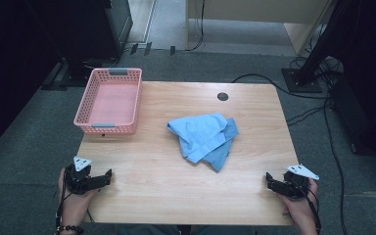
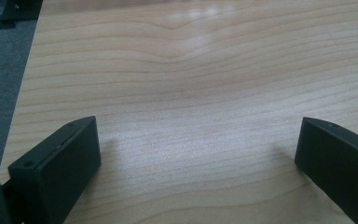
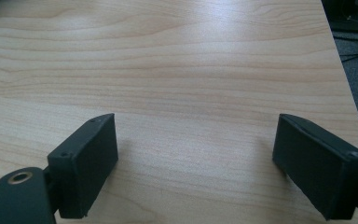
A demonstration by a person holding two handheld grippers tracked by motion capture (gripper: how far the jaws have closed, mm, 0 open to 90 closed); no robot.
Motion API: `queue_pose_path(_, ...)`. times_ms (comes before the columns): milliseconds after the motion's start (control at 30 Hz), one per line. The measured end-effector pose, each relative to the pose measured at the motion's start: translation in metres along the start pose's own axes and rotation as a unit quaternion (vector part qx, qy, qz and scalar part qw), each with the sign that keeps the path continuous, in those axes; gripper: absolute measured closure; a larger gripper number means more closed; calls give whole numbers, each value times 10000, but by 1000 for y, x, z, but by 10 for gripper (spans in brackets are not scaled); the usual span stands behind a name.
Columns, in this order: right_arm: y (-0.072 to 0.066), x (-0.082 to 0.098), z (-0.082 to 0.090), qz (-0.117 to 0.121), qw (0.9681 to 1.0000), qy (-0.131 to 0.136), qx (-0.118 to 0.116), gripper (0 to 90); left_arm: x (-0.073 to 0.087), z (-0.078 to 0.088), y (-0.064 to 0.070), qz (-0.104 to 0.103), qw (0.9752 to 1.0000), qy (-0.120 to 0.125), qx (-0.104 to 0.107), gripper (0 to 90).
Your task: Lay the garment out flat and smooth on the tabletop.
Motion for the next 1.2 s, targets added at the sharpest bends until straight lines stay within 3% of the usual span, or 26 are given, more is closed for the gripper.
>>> queue_pose_path(267, 0, 0, 0, -40, 10000, 25, 25, 140, 0, 0, 0, -1, 10000, 2, 0, 3)
queue_pose_path(367, 0, -2, 2, -70, 9999, 91, -104, 144, 0, 0, 0, -1, 10000, -1, -3, 3)
queue_pose_path(800, -7, -40, 21, -443, 9972, 423, -423, 284, 0, 0, 0, 6, 10000, 0, -9, 3)
queue_pose_path(1200, -35, -67, 22, -118, 9960, 554, -697, 302, 0, 0, 0, 6, 10000, -1, -9, 3)
Point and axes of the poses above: each handheld gripper's, and its own axes: z roughly backward along the jaws, x roughly out of its underside, y roughly to its right, the point moved 1 cm from there along -z, roughly forward along the jaws, and after that the axes turned 1 degree about z, right-handed, at the moved point
